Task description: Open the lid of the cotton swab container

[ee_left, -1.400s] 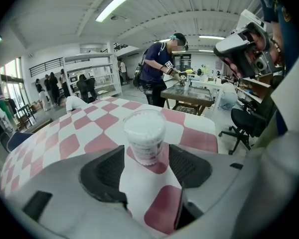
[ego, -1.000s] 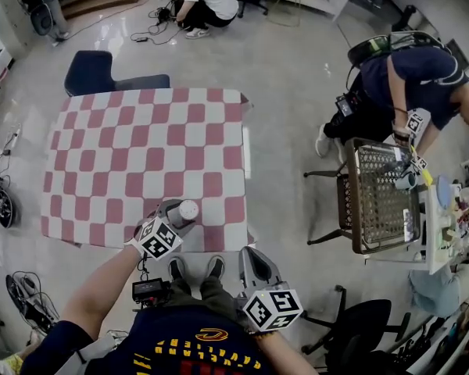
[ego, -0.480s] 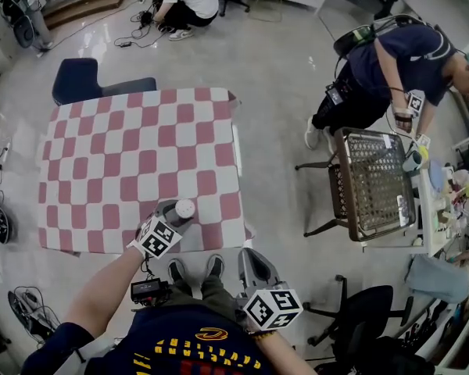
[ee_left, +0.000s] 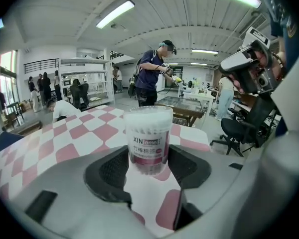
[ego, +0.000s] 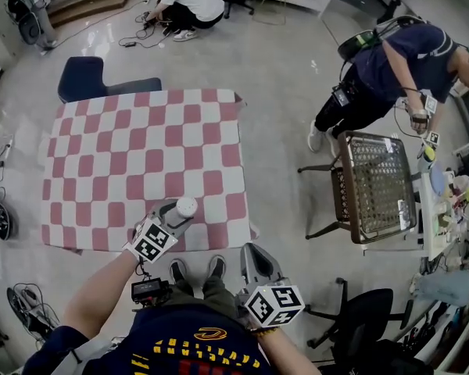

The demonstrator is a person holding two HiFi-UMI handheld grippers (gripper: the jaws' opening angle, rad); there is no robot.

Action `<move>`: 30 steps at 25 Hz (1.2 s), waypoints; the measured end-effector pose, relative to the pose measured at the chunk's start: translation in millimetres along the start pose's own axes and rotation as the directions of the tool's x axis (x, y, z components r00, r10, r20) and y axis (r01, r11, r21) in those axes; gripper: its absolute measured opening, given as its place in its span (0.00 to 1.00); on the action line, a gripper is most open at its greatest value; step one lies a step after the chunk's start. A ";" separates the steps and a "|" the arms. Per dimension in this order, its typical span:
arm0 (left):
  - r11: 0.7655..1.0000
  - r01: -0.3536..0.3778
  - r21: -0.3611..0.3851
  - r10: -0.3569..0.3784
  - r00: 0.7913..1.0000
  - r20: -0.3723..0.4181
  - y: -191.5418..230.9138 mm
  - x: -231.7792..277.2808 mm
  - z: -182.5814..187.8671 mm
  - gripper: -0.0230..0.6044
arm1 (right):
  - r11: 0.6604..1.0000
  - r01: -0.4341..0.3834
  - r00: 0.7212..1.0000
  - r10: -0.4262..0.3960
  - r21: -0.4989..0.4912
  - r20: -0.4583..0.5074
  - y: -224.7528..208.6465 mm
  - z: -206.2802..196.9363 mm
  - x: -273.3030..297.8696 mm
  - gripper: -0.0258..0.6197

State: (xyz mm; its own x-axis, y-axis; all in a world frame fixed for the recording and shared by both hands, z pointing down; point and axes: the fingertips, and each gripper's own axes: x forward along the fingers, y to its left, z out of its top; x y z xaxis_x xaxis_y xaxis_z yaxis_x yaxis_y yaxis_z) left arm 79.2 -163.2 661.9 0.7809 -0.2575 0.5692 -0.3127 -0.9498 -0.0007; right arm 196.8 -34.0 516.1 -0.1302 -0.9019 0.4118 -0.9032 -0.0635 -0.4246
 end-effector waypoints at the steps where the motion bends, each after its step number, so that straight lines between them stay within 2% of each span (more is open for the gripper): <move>1: 1.000 0.002 0.004 -0.002 1.000 0.007 -0.6 -6.3 4.5 0.44 | 1.000 -0.010 1.000 0.010 -0.014 0.001 3.2 2.8 2.0 0.06; 8: 1.000 -0.014 -0.009 0.015 0.997 0.079 0.3 -55.4 37.8 0.44 | 0.981 -0.152 0.988 0.154 -0.119 0.007 42.2 34.7 20.5 0.06; 14: 1.000 -0.003 -0.031 0.006 0.996 0.092 -5.3 -102.0 79.0 0.44 | 0.924 -0.311 0.950 0.307 -0.224 -0.052 84.6 66.8 30.9 0.06; 20: 0.999 -0.032 -0.006 0.033 0.988 0.152 -8.4 -148.8 129.8 0.44 | 0.831 -0.424 0.899 0.434 -0.361 -0.057 133.9 109.4 31.2 0.06; 22: 0.999 -0.034 0.006 0.032 0.985 0.170 -13.0 -160.4 146.0 0.44 | 0.784 -0.471 0.868 0.494 -0.405 -0.052 153.8 126.9 25.3 0.06; 26: 0.999 -0.025 0.046 0.015 0.979 0.204 -24.9 -179.5 173.4 0.44 | 0.671 -0.577 0.775 0.630 -0.466 -0.053 193.0 156.3 8.1 0.06; 28: 0.997 -0.025 0.076 0.008 0.977 0.213 -29.9 -186.2 182.2 0.44 | 0.636 -0.601 0.749 0.660 -0.484 -0.062 204.2 165.5 3.2 0.06; 30: 0.994 -0.036 0.106 0.012 0.976 0.216 -33.3 -190.1 187.1 0.44 | 0.610 -0.607 0.738 0.670 -0.508 -0.078 210.5 169.6 0.6 0.09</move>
State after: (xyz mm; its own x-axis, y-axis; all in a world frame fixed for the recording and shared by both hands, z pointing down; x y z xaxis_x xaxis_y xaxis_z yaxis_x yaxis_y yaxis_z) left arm 42.3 -115.8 399.9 0.8754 -0.3013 0.3780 -0.2816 -0.9534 -0.1080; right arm 76.0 -120.4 290.2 -0.7331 -0.6751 0.0825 -0.6801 0.7263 -0.0993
